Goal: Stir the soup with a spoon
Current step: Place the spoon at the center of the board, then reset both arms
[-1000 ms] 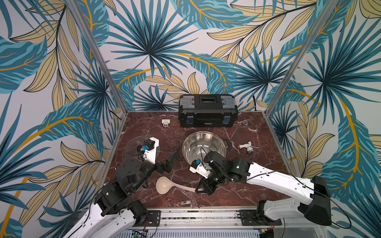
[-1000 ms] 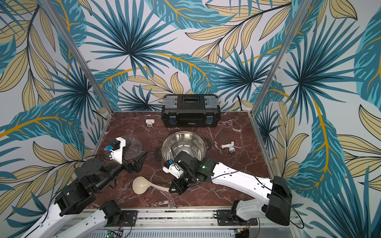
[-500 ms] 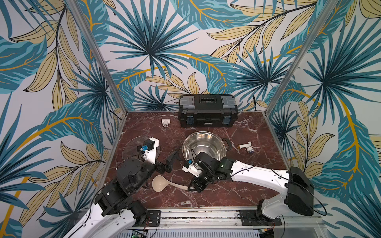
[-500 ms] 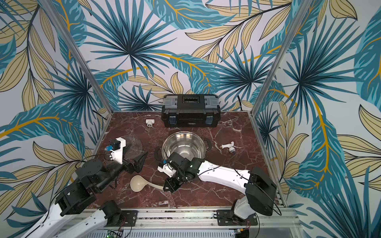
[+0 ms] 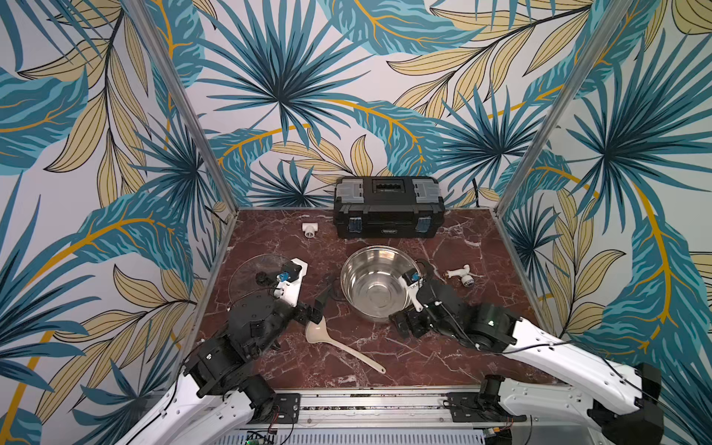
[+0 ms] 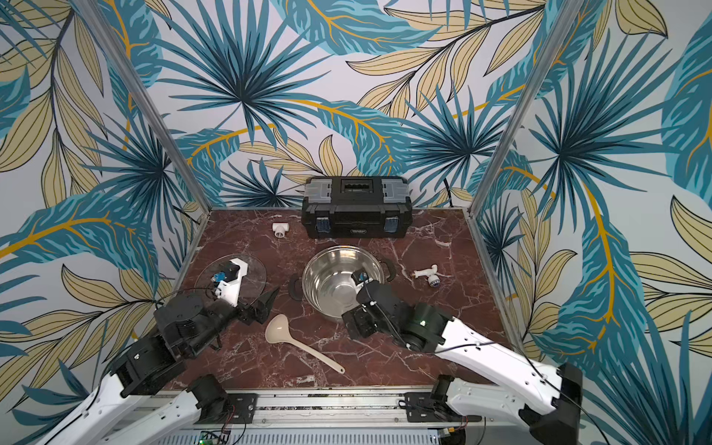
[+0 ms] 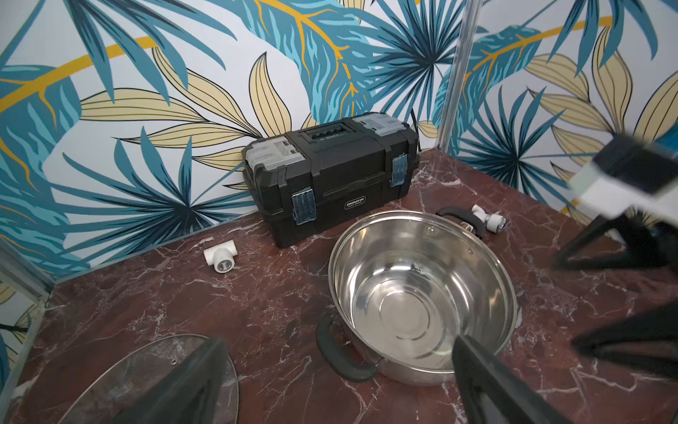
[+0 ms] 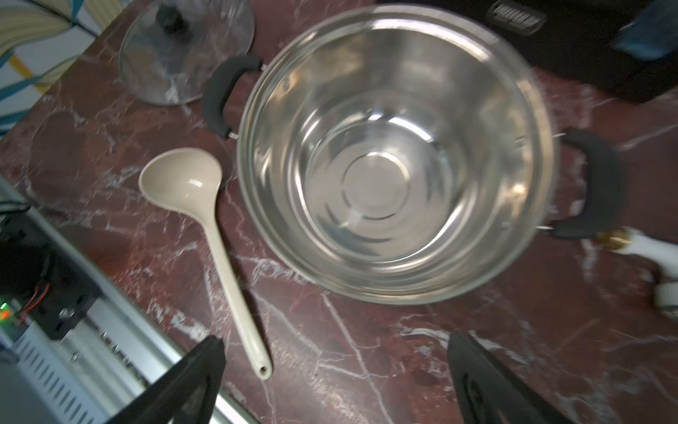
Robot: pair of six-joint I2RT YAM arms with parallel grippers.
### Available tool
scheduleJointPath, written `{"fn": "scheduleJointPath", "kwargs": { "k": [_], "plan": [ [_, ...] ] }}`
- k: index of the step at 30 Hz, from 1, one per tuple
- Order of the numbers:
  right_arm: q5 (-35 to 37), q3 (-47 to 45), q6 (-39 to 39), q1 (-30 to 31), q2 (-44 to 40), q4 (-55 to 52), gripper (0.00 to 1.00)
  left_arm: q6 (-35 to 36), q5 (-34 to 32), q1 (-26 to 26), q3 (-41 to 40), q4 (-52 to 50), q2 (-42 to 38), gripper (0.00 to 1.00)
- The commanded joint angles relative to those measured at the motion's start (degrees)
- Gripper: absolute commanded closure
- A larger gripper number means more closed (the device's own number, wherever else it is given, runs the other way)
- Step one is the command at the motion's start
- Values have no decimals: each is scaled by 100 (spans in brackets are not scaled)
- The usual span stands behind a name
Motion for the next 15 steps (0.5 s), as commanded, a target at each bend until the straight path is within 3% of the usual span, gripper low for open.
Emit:
{"fn": "scheduleJointPath", "kwargs": {
  "k": [1,4,5,7,9,13,15],
  "plan": [
    [935,247,-863,12,-301,-120,0,674,-399,-18,243,80,43,0],
    [1480,71,-1499,15,-383,801,0,918,-956,-14,211,541,227,0],
    [2033,16,-1518,6,-422,1211,0,932,-1337,-2,206,730,407,0],
    [2417,-408,-2246,-242,-564,2500,1,1168,-1752,112,85,1247,697,0],
    [2080,-913,-2725,-972,-696,3730,1,1287,-1623,501,-193,1723,913,0],
    [1865,-1573,-2117,-3033,-421,4303,1,564,-781,1996,-924,2295,1277,0],
    [1778,-2123,-2146,-3588,-213,4952,0,513,-635,2467,-1387,2811,1476,0]
  ]
}}
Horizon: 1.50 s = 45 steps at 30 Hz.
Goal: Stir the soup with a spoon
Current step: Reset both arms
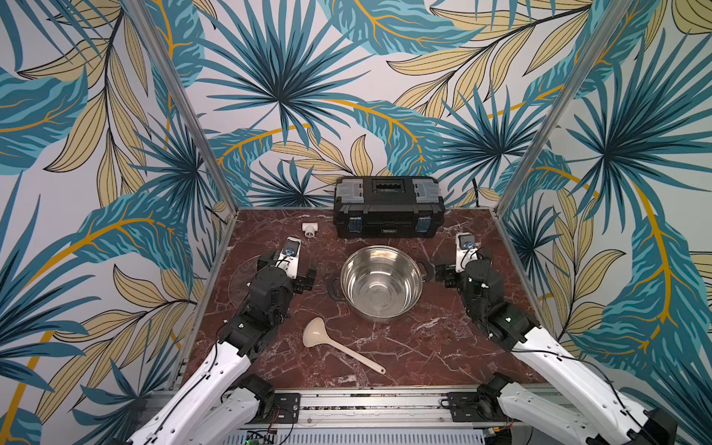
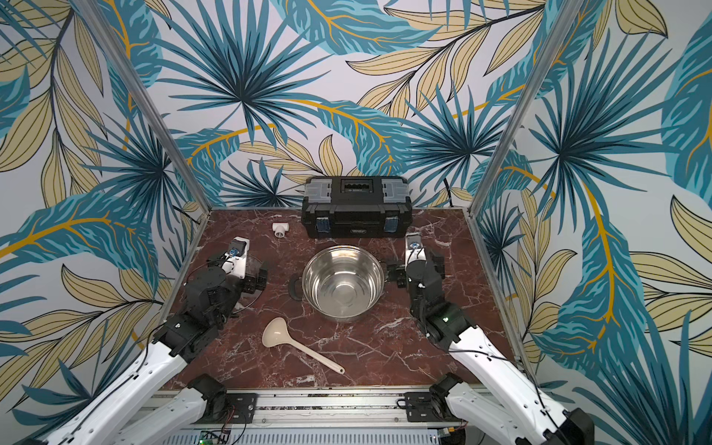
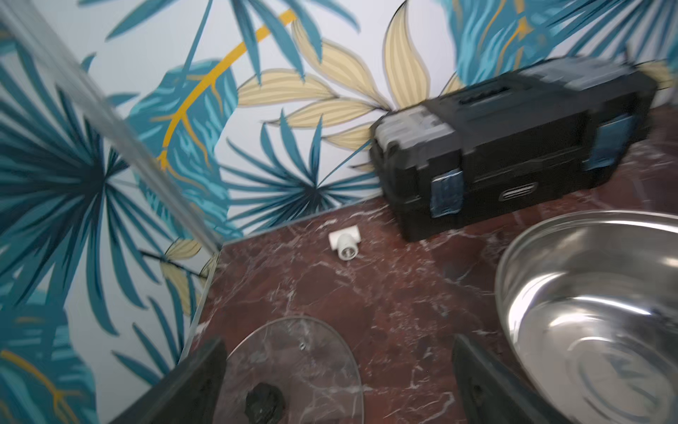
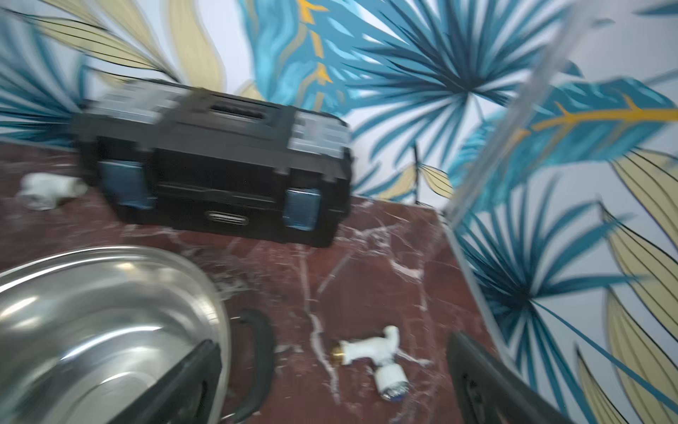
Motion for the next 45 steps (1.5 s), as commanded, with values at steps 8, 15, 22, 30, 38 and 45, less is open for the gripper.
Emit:
{"fn": "scheduleJointPath", "kwargs": {
  "k": [8,15,22,30,38,45],
  "plan": [
    [-356,-1975,325,-1412,2019,4116,1,-520,487,1549,-1425,2974,1911,0],
    [-1473,-2263,32,-1683,3246,5915,0,-582,1797,2076,-1431,4818,3371,0],
    [-2260,-1843,155,-2008,3310,5120,1,-525,1975,2077,-1426,5200,3913,0],
    [-2270,-1847,205,-2071,3316,5139,1,-417,1802,1956,-1366,5189,3954,0],
    [-2274,-1847,207,-2071,3317,5136,0,-365,1763,1901,-1348,5189,3978,0],
    [-2287,-1822,204,-2071,3327,5108,1,-346,1709,1871,-1348,5189,3981,0]
  ]
}}
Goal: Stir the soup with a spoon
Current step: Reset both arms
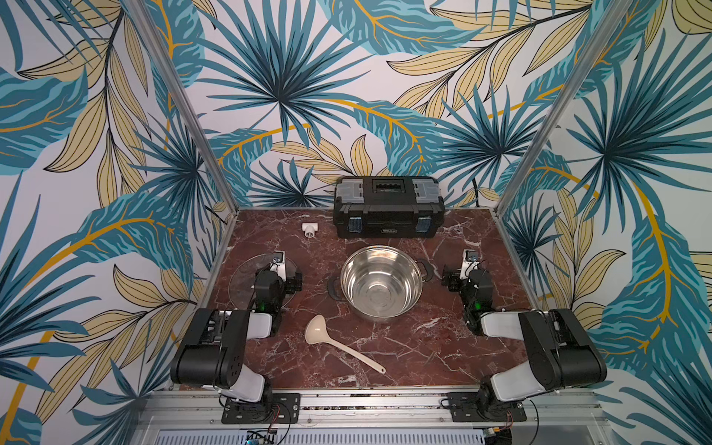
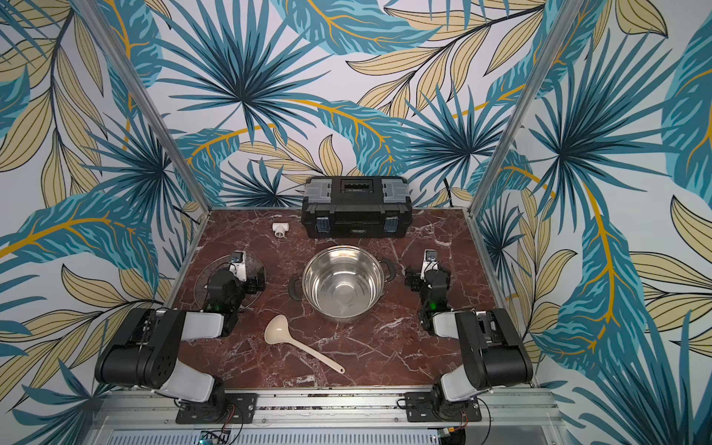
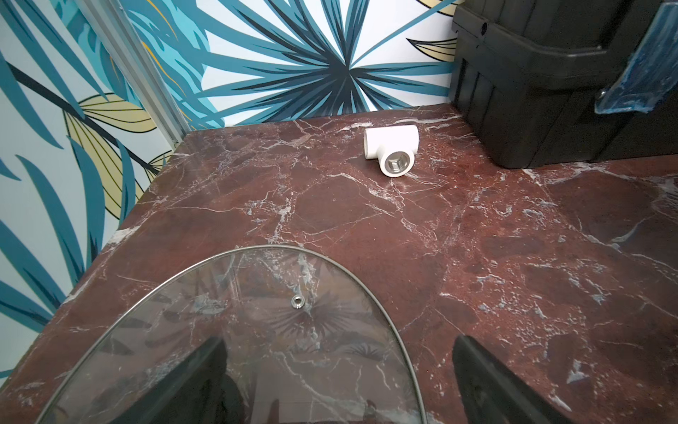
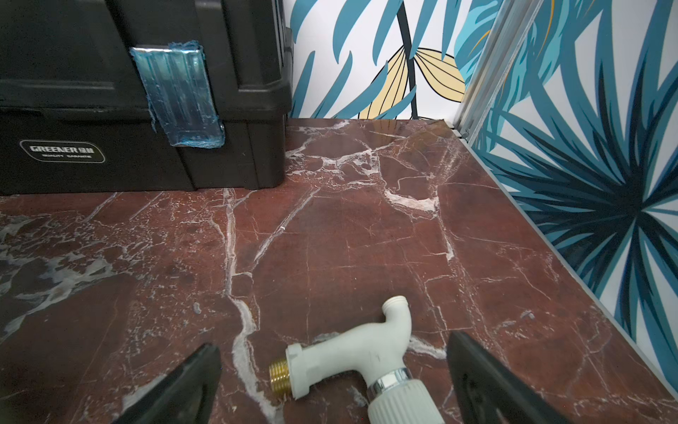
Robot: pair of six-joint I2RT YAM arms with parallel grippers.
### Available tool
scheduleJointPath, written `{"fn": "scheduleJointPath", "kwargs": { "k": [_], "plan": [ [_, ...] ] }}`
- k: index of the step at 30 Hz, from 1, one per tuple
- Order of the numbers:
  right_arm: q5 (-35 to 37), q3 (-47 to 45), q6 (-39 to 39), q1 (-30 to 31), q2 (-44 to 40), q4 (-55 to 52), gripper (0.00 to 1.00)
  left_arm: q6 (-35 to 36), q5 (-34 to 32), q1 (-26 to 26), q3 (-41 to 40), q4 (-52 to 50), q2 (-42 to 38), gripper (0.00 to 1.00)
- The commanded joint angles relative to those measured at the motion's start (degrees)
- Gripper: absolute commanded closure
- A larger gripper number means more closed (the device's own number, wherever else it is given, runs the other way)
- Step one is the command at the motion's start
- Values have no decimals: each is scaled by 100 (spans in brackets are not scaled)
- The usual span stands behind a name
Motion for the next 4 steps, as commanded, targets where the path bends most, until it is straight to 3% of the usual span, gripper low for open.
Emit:
{"fn": "scheduleJointPath", "kwargs": {
  "k": [1,4],
  "plan": [
    [-60,61,68,-21,-33,-95,0,81,-115,-60,195,-54,-71,0],
    [-86,47,77,-30,-40,-77,0,88,-127,-64,195,-54,-69,0]
  ]
}}
